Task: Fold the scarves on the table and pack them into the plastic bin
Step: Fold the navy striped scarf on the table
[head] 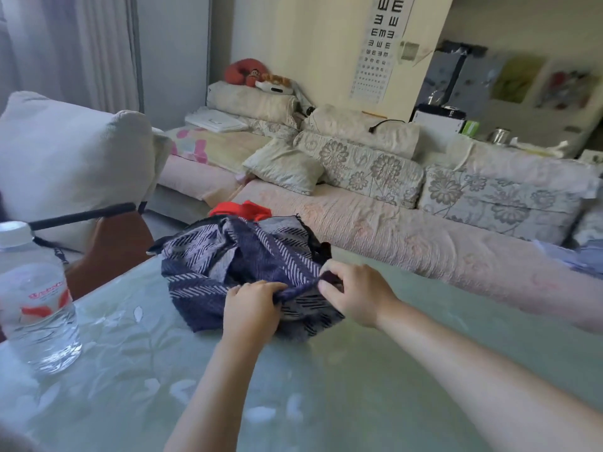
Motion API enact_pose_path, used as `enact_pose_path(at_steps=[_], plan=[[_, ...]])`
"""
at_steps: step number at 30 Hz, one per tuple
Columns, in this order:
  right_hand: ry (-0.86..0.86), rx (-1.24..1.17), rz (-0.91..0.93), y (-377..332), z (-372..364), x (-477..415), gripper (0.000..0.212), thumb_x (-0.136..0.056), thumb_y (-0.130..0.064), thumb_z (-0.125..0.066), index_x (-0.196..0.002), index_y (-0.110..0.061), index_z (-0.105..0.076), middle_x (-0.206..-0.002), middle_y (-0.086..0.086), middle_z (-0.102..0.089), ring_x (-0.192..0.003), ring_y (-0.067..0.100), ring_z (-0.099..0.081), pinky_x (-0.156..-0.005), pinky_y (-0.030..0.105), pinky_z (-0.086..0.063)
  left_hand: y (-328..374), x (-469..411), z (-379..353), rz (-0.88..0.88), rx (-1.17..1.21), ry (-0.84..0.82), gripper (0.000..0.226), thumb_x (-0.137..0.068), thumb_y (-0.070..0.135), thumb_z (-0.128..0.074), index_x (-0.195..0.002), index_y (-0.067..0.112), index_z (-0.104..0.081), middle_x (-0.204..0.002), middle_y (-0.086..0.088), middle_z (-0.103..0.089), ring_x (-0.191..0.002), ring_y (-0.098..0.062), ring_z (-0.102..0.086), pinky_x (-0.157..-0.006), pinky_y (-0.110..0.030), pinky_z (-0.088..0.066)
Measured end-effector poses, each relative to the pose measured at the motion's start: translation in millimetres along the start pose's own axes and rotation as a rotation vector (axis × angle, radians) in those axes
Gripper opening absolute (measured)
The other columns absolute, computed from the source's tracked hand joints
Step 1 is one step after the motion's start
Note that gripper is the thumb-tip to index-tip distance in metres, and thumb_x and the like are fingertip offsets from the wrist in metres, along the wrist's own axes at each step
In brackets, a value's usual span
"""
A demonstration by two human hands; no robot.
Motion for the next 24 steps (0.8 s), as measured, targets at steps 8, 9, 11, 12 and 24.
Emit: enact_pose_path(at_steps=[8, 9, 11, 12, 24], plan=[[-0.261, 0.573, -0.069, 59, 53, 131, 0.035, -0.087, -0.029, -0.057, -0.121, -0.032, -0.062, -0.115, -0.002, -0.060, -0.112, 0.025, -0.054, -0.080, 0.035, -0.045, 102, 50, 8, -0.270, 0.161, -0.326, 0.030, -0.091, 0.029, -0.059, -0.118, 0.041, -0.063, -0.113, 0.009, -0.067, -0.105, -0.020, -0.061, -0.082, -0.031, -0.050], [-0.259, 0.592, -0.099, 69, 61, 148, 0.029, -0.085, -0.026, -0.058, -0.113, -0.028, -0.066, -0.110, -0.001, -0.063, -0.110, 0.027, -0.055, -0.079, 0.036, -0.046, 113, 59, 3, -0.308, 0.174, -0.371, 0.033, -0.091, 0.026, -0.057, -0.118, 0.043, -0.062, -0.113, 0.011, -0.067, -0.106, -0.019, -0.061, -0.082, -0.031, -0.050], [-0.273, 0.649, -0.184, 91, 76, 180, 0.021, -0.082, -0.023, -0.058, -0.100, -0.023, -0.068, -0.100, 0.001, -0.067, -0.105, 0.030, -0.057, -0.078, 0.038, -0.047, 133, 74, -10, -0.369, 0.177, -0.454, 0.039, -0.088, 0.019, -0.055, -0.119, 0.042, -0.062, -0.116, 0.011, -0.067, -0.109, -0.018, -0.061, -0.085, -0.031, -0.051], [-0.290, 0.681, -0.234, 102, 83, 196, 0.020, -0.081, -0.021, -0.057, -0.098, -0.022, -0.068, -0.098, 0.001, -0.067, -0.104, 0.030, -0.057, -0.079, 0.038, -0.047, 143, 81, -16, -0.394, 0.171, -0.493, 0.039, -0.088, 0.017, -0.055, -0.119, 0.039, -0.063, -0.117, 0.011, -0.067, -0.111, -0.017, -0.060, -0.088, -0.030, -0.049], [-0.455, 0.457, -0.627, 177, 83, 301, 0.053, -0.083, -0.027, -0.050, -0.136, -0.033, -0.052, -0.140, -0.001, -0.051, -0.130, 0.024, -0.047, -0.108, 0.038, -0.031, 209, 124, -87, -0.570, -0.155, -0.618, 0.061, -0.094, 0.033, -0.056, -0.149, 0.035, -0.031, -0.143, 0.002, -0.047, -0.132, -0.021, -0.042, -0.116, -0.039, -0.022]])
Point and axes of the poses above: each hand's wrist, its own x-axis away from the middle knuckle, its own z-axis out of the back of the hand, y = z × x, the point moved 5 cm from there along -x, towards the middle knuckle
